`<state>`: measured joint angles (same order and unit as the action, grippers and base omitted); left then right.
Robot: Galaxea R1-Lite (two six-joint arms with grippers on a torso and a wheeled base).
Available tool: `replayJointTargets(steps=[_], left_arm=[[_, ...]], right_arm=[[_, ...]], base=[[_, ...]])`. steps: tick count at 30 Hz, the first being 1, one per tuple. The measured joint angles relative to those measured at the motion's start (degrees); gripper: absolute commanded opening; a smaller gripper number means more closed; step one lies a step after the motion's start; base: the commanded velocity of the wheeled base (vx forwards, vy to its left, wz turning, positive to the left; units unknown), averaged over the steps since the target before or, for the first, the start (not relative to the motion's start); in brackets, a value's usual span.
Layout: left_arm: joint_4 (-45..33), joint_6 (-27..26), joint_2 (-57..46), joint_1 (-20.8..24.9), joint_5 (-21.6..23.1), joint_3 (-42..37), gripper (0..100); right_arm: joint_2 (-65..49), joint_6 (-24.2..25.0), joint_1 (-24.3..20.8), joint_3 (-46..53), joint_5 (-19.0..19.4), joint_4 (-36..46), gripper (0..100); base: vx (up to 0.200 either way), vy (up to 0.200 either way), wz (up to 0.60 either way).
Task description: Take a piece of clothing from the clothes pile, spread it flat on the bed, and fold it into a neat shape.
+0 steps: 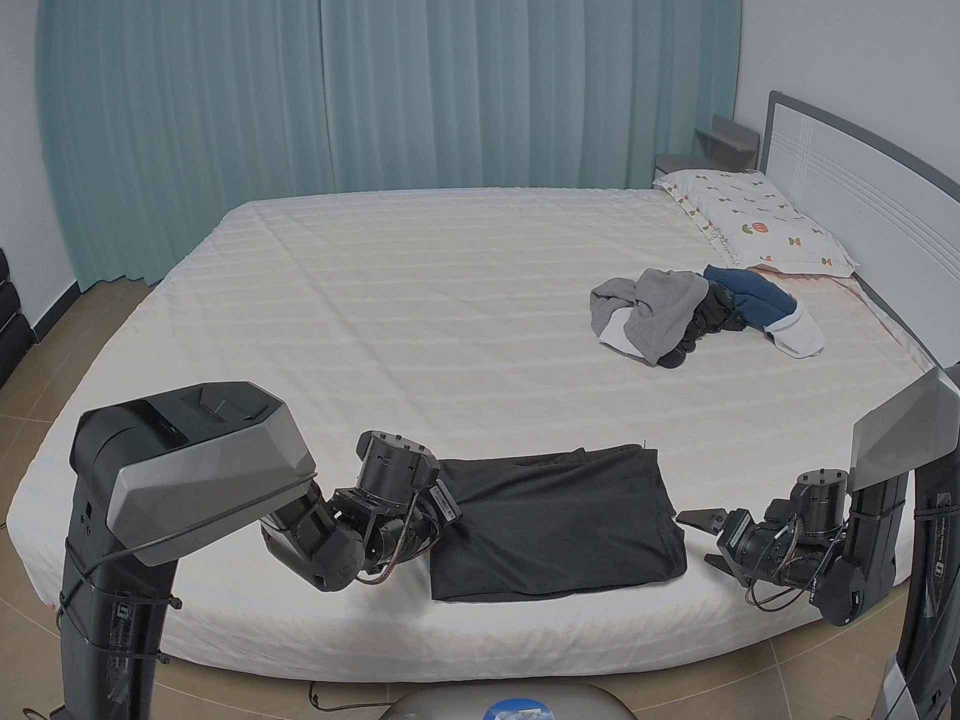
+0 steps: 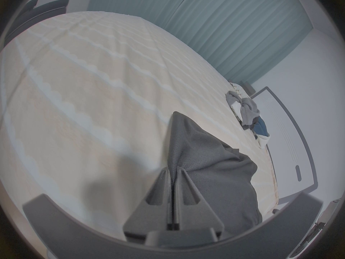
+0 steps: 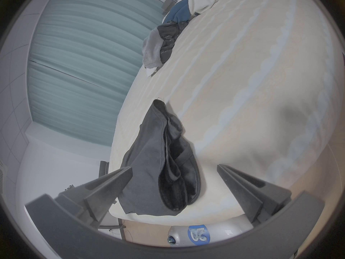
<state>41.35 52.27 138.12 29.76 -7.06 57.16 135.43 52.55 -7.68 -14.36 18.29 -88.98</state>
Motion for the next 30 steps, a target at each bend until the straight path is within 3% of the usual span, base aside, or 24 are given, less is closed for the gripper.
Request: replayJointTargets(steps=[30], left_arm=[[0.0, 1.1, -2.5, -3.5, -0.2, -5.4, 0]], right_arm=[[-0.7, 1.7, 0.6, 0.6, -0.1, 0.0, 100]], base=[[0.000, 0.200, 0.00]])
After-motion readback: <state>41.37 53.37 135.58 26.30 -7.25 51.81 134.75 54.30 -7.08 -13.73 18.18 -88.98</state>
